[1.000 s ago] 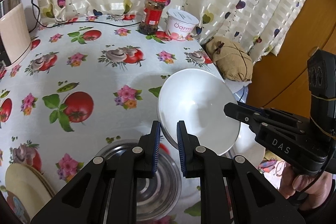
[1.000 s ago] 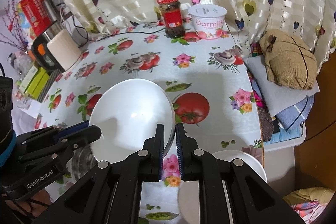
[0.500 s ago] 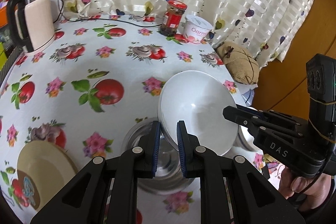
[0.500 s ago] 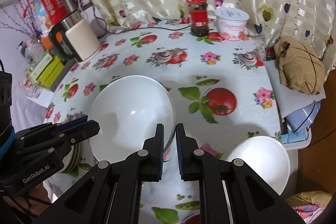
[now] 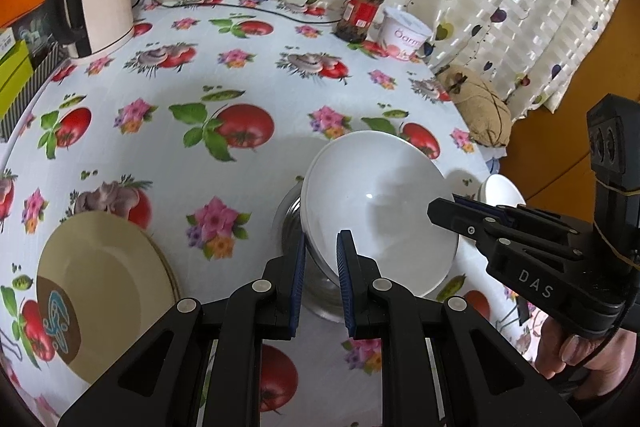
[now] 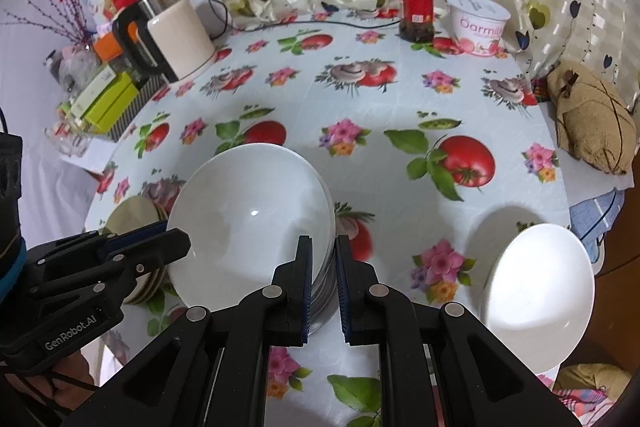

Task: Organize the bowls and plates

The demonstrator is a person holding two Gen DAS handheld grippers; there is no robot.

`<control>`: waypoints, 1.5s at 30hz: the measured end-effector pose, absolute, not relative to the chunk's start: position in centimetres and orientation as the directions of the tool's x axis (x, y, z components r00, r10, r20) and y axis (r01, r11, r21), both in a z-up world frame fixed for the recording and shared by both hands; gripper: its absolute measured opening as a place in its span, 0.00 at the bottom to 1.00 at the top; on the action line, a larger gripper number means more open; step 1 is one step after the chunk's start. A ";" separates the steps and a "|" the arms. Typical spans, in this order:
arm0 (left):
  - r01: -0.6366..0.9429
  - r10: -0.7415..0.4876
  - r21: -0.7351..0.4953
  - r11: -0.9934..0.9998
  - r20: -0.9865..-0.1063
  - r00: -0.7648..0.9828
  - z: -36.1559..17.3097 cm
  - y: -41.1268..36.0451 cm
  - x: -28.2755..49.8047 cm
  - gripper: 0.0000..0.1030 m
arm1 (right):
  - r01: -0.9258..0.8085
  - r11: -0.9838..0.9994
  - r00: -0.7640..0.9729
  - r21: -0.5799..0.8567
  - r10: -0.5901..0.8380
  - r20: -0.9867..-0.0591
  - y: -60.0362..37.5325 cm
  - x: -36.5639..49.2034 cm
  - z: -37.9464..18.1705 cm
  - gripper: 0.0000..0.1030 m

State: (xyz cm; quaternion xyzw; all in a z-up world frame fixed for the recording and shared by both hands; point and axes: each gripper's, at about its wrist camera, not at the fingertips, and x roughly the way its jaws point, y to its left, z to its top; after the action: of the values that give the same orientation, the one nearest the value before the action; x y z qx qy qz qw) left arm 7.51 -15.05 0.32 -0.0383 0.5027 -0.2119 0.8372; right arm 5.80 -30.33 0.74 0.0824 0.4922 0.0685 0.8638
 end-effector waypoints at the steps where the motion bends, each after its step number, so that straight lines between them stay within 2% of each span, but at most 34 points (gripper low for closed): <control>1: 0.314 -0.391 -0.276 0.908 -0.828 0.402 0.2 -15.0 7.5 0.16 | -0.040 0.977 0.502 0.209 0.201 -0.841 -30.2 5.8 0.6 0.11; 28: 0.309 -0.383 -0.277 0.910 -0.849 0.365 -1.7 -14.9 7.7 0.16 | -0.054 0.978 0.434 0.201 0.204 -0.877 -29.5 6.2 -2.2 0.14; 35: 0.298 -0.367 -0.259 0.919 -0.840 0.399 -1.1 -14.5 7.7 0.16 | -0.052 0.979 0.449 0.197 0.200 -0.871 -29.5 6.0 -1.8 0.22; 45: 0.303 -0.358 -0.238 0.923 -0.819 0.449 0.5 -14.2 7.4 0.16 | -0.041 0.980 0.491 0.196 0.190 -0.850 -30.8 5.1 0.1 0.24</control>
State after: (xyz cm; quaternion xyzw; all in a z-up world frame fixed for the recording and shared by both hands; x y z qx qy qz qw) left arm 7.38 -14.20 0.50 -0.0285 0.4877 -0.1944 0.8506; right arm 5.08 -30.76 0.14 0.0746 0.4999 0.0672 0.8603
